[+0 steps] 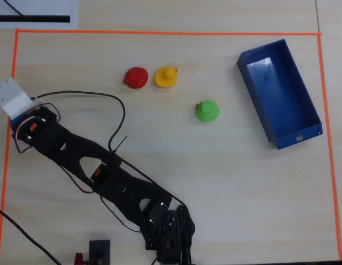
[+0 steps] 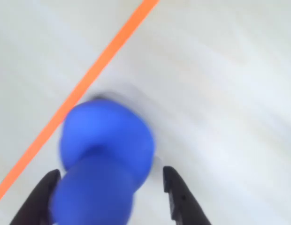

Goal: Grasp blue duck and put it into box.

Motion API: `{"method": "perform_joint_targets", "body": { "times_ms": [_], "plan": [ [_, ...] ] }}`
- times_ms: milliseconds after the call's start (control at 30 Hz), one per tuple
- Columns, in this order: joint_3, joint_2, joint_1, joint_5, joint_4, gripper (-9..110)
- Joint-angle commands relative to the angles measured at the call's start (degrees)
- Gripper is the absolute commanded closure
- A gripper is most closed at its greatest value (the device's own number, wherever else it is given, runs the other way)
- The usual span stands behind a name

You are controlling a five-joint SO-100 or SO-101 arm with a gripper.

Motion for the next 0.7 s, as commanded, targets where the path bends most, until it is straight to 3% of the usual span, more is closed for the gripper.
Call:
{"method": "perform_joint_targets", "body": {
  "times_ms": [0,267,333,433,667],
  "plan": [
    [-5.71,-1.49,1.41,-0.97,-1.58,71],
    [-8.44,-4.83,2.46,-0.62,-1.76,72],
    [-8.53,-4.92,2.55,-1.05,-1.76,78],
    [-8.88,-4.92,2.81,-0.70,-1.85,101],
    [-7.91,1.76,6.06,2.11,-1.23,101]
  ]
}}
